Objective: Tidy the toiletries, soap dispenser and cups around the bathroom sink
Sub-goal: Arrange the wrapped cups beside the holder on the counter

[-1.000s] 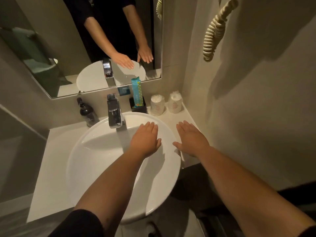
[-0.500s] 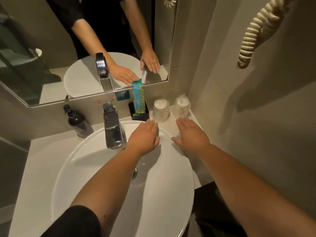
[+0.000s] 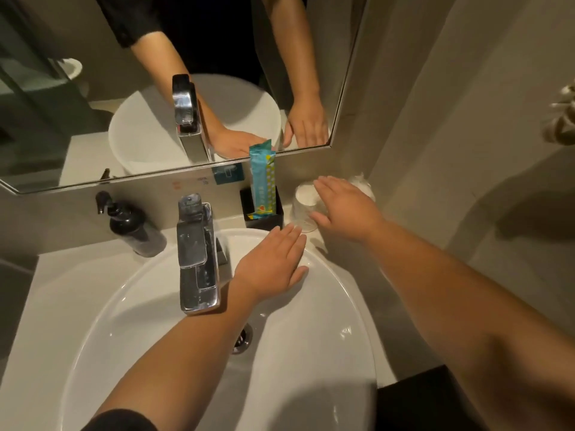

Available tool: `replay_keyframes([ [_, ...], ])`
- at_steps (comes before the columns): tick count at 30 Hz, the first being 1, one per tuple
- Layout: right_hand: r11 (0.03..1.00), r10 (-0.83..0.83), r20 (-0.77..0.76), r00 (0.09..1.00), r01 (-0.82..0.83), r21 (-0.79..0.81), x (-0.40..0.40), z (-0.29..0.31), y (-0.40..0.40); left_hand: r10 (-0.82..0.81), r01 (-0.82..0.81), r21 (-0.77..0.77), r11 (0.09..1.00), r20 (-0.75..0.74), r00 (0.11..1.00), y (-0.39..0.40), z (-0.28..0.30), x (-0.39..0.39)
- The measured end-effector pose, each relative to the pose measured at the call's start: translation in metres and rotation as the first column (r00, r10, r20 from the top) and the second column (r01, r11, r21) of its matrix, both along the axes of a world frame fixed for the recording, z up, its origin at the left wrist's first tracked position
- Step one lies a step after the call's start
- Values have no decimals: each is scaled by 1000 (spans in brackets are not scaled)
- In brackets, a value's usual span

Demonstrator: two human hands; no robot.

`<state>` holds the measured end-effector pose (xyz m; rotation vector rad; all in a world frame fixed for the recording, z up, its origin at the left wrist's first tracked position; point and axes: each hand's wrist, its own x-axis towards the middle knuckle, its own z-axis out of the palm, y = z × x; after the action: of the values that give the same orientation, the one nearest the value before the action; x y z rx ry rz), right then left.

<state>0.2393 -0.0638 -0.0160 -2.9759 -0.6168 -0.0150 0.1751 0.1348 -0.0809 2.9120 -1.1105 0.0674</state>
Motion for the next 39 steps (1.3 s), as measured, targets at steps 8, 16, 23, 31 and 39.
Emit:
replay_keyframes([
  [8,984,49,-114,992,-67,-166,43,-7,14,14,-14,-1,1000,5,1000,0,-3,0],
  [16,980,110,-119,987,-128,-153,48,-15,15,26,-26,-3,1000,-5,1000,0,-4,0],
  [23,988,108,-137,985,-122,-100,48,-11,14,28,-28,3,1000,-3,1000,-1,-2,0],
  [31,991,-109,-72,991,103,-82,50,35,-54,30,-30,5,1000,-8,1000,-1,1,-1],
  [39,952,-225,-293,929,146,-269,51,8,-63,39,-38,11,999,-14,999,-3,-1,-1],
])
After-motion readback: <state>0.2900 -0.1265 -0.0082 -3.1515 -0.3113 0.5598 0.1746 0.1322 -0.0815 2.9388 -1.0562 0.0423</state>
